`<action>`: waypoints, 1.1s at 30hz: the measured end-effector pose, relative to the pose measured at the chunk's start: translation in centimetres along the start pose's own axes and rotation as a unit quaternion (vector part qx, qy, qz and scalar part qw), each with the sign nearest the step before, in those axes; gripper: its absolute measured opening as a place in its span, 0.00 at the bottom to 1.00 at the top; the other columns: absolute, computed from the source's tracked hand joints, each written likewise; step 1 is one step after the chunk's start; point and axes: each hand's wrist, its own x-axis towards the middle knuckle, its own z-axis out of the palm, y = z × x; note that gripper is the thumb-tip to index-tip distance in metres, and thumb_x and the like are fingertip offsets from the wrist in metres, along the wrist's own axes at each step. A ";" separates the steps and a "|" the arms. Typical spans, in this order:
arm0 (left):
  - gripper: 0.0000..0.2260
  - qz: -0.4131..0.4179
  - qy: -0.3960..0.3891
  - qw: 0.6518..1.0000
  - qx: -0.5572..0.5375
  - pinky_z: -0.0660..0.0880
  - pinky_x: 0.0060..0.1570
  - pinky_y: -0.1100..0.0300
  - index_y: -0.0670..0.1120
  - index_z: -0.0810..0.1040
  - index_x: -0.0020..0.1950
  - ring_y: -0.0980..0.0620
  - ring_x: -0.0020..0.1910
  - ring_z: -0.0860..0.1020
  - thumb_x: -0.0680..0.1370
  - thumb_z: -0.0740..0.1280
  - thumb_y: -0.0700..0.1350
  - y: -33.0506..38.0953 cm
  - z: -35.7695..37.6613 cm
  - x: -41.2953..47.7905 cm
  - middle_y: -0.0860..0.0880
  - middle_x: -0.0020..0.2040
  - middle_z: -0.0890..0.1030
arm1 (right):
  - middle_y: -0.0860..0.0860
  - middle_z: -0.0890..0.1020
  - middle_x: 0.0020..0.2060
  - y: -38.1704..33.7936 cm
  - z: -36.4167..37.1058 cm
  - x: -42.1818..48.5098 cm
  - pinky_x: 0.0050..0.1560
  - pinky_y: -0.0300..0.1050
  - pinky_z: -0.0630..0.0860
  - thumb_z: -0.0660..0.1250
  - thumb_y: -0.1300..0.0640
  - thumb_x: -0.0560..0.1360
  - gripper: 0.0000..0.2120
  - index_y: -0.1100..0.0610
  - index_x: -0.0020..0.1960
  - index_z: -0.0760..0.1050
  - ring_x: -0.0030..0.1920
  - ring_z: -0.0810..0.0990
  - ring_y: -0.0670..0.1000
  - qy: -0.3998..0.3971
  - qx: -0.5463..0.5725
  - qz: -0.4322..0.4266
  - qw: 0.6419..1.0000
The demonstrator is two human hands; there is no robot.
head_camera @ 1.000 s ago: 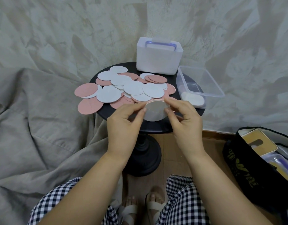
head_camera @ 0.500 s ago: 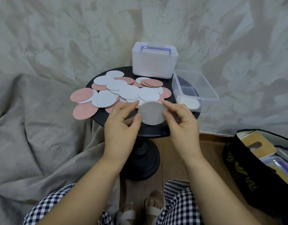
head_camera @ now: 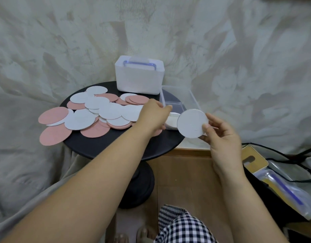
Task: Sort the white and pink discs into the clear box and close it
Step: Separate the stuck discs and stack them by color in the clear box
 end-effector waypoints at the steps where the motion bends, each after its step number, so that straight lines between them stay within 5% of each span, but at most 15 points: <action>1: 0.08 -0.025 -0.011 0.999 -0.024 0.75 0.38 0.59 0.43 0.71 0.48 0.49 0.31 0.74 0.78 0.63 0.48 0.1 0.0 0.0 0.43 0.44 0.75 | 0.45 0.80 0.46 0.2 -0.1 0.0 0.41 0.35 0.78 0.64 0.64 0.76 0.15 0.43 0.49 0.76 0.47 0.79 0.44 0.001 0.001 0.005 1.000; 9: 0.10 -0.148 -0.044 0.960 -0.232 0.81 0.40 0.57 0.42 0.75 0.54 0.46 0.52 0.78 0.75 0.68 0.43 -0.9 -0.4 -0.9 0.44 0.54 0.77 | 0.48 0.80 0.43 -0.9 -1.6 0.4 0.42 0.35 0.78 0.65 0.64 0.75 0.13 0.45 0.48 0.78 0.45 0.79 0.44 -0.018 0.026 0.010 0.999; 16: 0.02 -0.106 -0.020 0.957 -0.269 0.79 0.49 0.55 0.42 0.76 0.43 0.48 0.50 0.78 0.76 0.67 0.40 -2.6 -1.1 -3.6 0.45 0.48 0.80 | 0.49 0.79 0.42 -5.5 -2.9 2.8 0.42 0.37 0.79 0.66 0.65 0.75 0.14 0.45 0.48 0.79 0.42 0.79 0.44 -0.090 -0.047 -0.027 0.994; 23: 0.08 -0.040 -0.014 0.970 -0.239 0.78 0.50 0.56 0.45 0.76 0.36 0.51 0.46 0.78 0.75 0.68 0.42 -3.7 -1.3 -5.3 0.45 0.43 0.79 | 0.48 0.77 0.40 -7.9 1.5 5.4 0.41 0.37 0.80 0.67 0.63 0.75 0.11 0.51 0.53 0.79 0.43 0.78 0.50 -0.298 -0.327 -0.029 0.896; 27: 0.08 -0.025 -0.015 0.970 -0.240 0.78 0.50 0.56 0.44 0.75 0.36 0.53 0.44 0.79 0.76 0.67 0.41 -4.0 -1.6 -5.9 0.48 0.39 0.79 | 0.49 0.80 0.41 -7.9 2.9 5.9 0.46 0.43 0.81 0.69 0.62 0.73 0.10 0.53 0.53 0.80 0.40 0.79 0.50 -0.304 -0.363 -0.012 0.881; 33: 0.05 -0.017 -0.017 0.971 -0.237 0.78 0.52 0.57 0.43 0.75 0.40 0.50 0.47 0.79 0.75 0.68 0.41 -4.2 -1.5 -6.1 0.45 0.44 0.79 | 0.49 0.81 0.42 -7.6 4.2 5.4 0.33 0.24 0.69 0.70 0.61 0.72 0.11 0.56 0.54 0.80 0.32 0.73 0.40 -0.312 -0.436 -0.024 0.844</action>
